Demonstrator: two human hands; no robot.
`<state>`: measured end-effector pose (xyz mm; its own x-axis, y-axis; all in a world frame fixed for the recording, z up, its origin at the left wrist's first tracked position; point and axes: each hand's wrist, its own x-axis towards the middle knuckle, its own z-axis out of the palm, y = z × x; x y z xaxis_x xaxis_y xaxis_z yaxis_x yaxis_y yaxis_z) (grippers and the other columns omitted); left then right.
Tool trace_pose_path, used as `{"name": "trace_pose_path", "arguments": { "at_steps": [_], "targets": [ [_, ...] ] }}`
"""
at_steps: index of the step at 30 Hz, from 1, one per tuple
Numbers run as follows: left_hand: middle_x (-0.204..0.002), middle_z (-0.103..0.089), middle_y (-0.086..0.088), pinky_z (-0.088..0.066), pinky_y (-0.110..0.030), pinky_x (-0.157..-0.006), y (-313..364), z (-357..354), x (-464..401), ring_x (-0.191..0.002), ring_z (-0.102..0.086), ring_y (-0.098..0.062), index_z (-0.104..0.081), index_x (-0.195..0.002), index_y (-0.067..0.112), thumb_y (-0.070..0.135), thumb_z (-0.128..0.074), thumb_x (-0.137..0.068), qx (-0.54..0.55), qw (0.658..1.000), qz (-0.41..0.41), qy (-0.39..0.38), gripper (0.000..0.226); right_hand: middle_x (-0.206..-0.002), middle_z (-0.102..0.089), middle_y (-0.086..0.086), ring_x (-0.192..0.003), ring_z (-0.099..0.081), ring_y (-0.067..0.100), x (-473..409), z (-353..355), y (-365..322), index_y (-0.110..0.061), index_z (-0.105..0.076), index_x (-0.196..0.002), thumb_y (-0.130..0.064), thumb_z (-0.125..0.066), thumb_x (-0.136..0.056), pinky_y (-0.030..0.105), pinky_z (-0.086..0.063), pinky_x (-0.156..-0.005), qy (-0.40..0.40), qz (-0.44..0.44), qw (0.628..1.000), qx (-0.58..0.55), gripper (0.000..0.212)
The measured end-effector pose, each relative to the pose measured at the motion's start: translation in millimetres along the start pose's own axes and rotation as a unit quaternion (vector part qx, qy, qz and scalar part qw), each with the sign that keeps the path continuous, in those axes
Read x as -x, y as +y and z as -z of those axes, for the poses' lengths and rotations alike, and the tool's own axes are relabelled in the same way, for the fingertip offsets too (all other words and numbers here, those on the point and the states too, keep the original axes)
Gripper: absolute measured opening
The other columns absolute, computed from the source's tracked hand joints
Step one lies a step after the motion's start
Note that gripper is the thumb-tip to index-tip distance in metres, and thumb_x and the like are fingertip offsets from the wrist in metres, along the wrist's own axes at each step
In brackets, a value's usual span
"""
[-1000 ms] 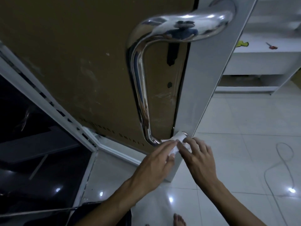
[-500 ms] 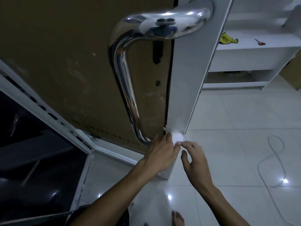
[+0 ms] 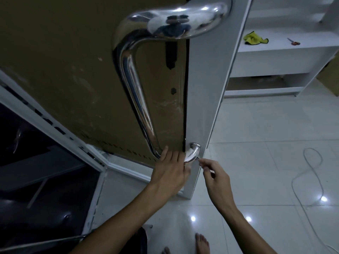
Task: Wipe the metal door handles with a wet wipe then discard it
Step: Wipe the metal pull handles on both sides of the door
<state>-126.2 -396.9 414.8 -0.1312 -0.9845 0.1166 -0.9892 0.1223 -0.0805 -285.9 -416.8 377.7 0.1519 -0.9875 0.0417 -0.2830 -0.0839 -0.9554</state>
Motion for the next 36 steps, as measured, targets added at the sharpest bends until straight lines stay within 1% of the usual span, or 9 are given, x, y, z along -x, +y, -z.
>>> {"name": "trace_pose_path", "arguments": {
  "at_steps": [6,9,13,16,21,25,30,33,36],
  "targets": [
    [-0.137,-0.053,-0.021,-0.031,-0.044,-0.115,-9.6,-13.3,28.7,-0.131,-0.047,-0.034,-0.047,-0.136,0.000,0.058,-0.056,-0.086,-0.047,0.999,0.023,-0.012,0.077,-0.104,-0.068,-0.011,-0.099,-0.061,-0.003,1.7,-2.0,4.2,-0.025,-0.068,-0.107,-0.002,-0.048,-0.098,0.008,-0.046,-0.077,-0.010,-0.029,0.999,-0.013,0.032],
    [-0.147,-0.042,-0.022,-0.031,-0.045,-0.115,-1.0,-20.8,29.3,-0.139,-0.038,-0.035,-0.031,-0.145,-0.001,0.061,-0.053,-0.087,-0.025,1.000,0.000,-0.001,0.087,-0.101,-0.069,-0.010,-0.095,-0.061,-0.002,1.4,0.8,6.2,-0.024,-0.069,-0.105,-0.003,-0.047,-0.097,0.009,-0.046,-0.075,0.005,-0.050,0.998,-0.041,0.031],
    [-0.153,-0.031,-0.024,-0.021,-0.044,-0.118,20.9,-24.5,18.1,-0.143,-0.030,-0.035,-0.022,-0.148,-0.001,0.058,-0.050,-0.090,-0.036,0.999,-0.026,0.006,0.088,-0.099,-0.069,-0.013,-0.097,-0.063,0.002,2.0,6.4,7.2,-0.026,-0.068,-0.103,-0.009,-0.046,-0.099,0.024,-0.051,-0.081,0.019,-0.066,0.996,-0.054,0.028],
    [-0.154,-0.027,-0.025,-0.019,-0.043,-0.118,33.4,-24.1,1.2,-0.143,-0.029,-0.035,-0.023,-0.148,-0.002,0.054,-0.051,-0.092,-0.061,0.998,-0.013,-0.004,0.084,-0.101,-0.069,-0.012,-0.098,-0.062,0.002,1.9,12.1,4.7,-0.026,-0.067,-0.105,-0.012,-0.044,-0.100,0.026,-0.052,-0.085,0.029,-0.061,0.997,-0.046,0.027],
    [-0.152,-0.033,-0.022,-0.015,-0.041,-0.117,39.0,-19.4,-7.5,-0.141,-0.035,-0.033,-0.030,-0.147,-0.001,0.034,-0.066,-0.080,-0.090,0.995,-0.003,-0.042,0.083,-0.106,-0.064,-0.015,-0.102,-0.059,-0.004,1.9,9.7,-9.3,-0.028,-0.064,-0.109,-0.006,-0.048,-0.098,0.009,-0.045,-0.084,0.074,0.022,0.997,0.004,0.030],
    [-0.147,-0.041,-0.022,-0.019,-0.042,-0.117,26.7,-16.3,10.9,-0.136,-0.043,-0.034,-0.032,-0.146,-0.003,0.035,-0.068,-0.079,-0.040,0.998,-0.003,-0.038,0.085,-0.107,-0.065,-0.013,-0.103,-0.059,-0.003,2.1,4.6,-13.7,-0.022,-0.065,-0.111,-0.004,-0.049,-0.097,0.009,-0.045,-0.085,0.069,0.033,0.997,-0.005,0.028],
    [-0.129,-0.056,-0.019,-0.034,-0.048,-0.112,-5.9,-9.8,25.2,-0.122,-0.053,-0.034,-0.045,-0.135,0.000,0.059,-0.051,-0.082,-0.015,0.999,0.005,-0.042,0.080,-0.106,-0.066,-0.009,-0.100,-0.059,-0.003,5.3,-3.8,-9.7,-0.022,-0.065,-0.109,-0.005,-0.050,-0.098,0.007,-0.044,-0.081,0.032,-0.002,0.999,-0.018,0.026],
    [-0.114,-0.062,-0.011,-0.027,-0.042,-0.117,-5.2,2.9,11.8,-0.109,-0.057,-0.027,-0.055,-0.122,0.005,0.068,-0.035,-0.084,0.025,0.998,0.024,-0.060,0.076,-0.106,-0.067,-0.010,-0.101,-0.061,-0.001,7.4,-7.2,-8.5,-0.023,-0.066,-0.108,-0.004,-0.049,-0.098,0.008,-0.045,-0.081,0.021,-0.016,0.999,-0.034,0.027],
    [-0.117,-0.062,-0.011,-0.023,-0.039,-0.115,9.0,20.1,-15.4,-0.112,-0.054,-0.027,-0.055,-0.120,0.008,0.071,-0.025,-0.088,0.109,0.981,0.083,-0.134,0.076,-0.104,-0.068,-0.011,-0.098,-0.061,0.000,7.0,-6.5,-8.2,-0.024,-0.067,-0.106,-0.005,-0.050,-0.098,0.008,-0.045,-0.078,0.031,-0.025,0.998,-0.045,0.027]
  ]
}}
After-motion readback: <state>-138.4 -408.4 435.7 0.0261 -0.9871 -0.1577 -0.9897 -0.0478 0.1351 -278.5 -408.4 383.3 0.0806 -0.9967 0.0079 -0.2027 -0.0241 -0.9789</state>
